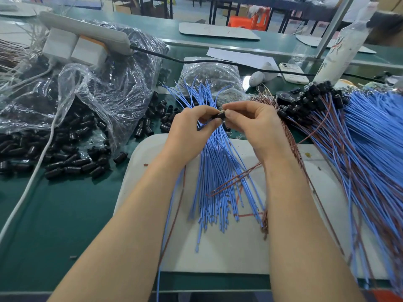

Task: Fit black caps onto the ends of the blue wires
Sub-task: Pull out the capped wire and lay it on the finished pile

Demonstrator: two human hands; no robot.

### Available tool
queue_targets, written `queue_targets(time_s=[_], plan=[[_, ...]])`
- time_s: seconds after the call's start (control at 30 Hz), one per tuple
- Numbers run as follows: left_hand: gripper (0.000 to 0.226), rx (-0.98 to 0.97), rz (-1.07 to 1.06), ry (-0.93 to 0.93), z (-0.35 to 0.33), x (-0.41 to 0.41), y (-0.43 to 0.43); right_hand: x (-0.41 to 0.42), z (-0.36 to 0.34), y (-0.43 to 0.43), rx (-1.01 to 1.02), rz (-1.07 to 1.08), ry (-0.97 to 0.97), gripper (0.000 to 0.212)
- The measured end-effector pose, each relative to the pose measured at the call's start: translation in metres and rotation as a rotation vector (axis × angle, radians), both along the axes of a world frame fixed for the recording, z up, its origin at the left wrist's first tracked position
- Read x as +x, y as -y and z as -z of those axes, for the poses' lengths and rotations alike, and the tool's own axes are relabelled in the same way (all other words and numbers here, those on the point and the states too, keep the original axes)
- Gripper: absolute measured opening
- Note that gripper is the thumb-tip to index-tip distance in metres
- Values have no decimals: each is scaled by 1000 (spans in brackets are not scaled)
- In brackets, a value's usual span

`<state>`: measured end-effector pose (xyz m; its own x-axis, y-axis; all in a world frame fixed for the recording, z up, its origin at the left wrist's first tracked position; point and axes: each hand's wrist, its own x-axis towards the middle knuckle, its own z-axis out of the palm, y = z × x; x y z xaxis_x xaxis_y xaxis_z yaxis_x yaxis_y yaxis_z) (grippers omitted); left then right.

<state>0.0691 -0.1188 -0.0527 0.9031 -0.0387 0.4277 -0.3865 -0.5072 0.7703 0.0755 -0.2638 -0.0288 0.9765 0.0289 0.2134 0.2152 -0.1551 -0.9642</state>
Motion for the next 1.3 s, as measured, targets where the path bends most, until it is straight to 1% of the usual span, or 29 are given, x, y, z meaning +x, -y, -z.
queue_targets(time_s=[0.07,0.1,0.17,0.3,0.53,0.7,0.83,0.97,1.03,1.13,1.2,1.23,1.27,1.3], plan=[[10,-50,20,-57,1,0,0,1,2,-2,157,6,-72,10],[8,-65,28,-88,2,1,0,2,4,-3,201,14,-104,9],[7,-73,33,-123,3,0,-1,5,7,-5,208,33,-139,10],[4,-70,45,-101,3,-1,0,8,11,-9,234,43,-164,11],[10,-58,4,-81,4,-1,-1,7,16,-17,322,26,-180,12],[11,-63,-28,-96,6,3,-1,6,17,-20,258,-32,-184,13],[14,-95,-15,-127,6,4,0,6,15,-18,149,21,-168,13],[7,-87,12,-128,4,1,0,7,14,-15,101,29,-188,9],[6,-121,58,-148,1,0,0,8,12,-11,179,-31,-224,11],[4,-277,166,-203,-3,-3,-3,7,8,-6,414,-164,-319,18],[7,-322,189,-224,-3,-3,-5,7,8,-6,492,-194,-361,20],[8,-299,169,-226,-2,-2,-5,8,10,-7,459,-176,-349,19],[8,-249,132,-223,-1,-1,-4,8,12,-9,346,-128,-302,17],[9,-187,88,-215,0,-1,-2,8,14,-10,171,-55,-226,14]])
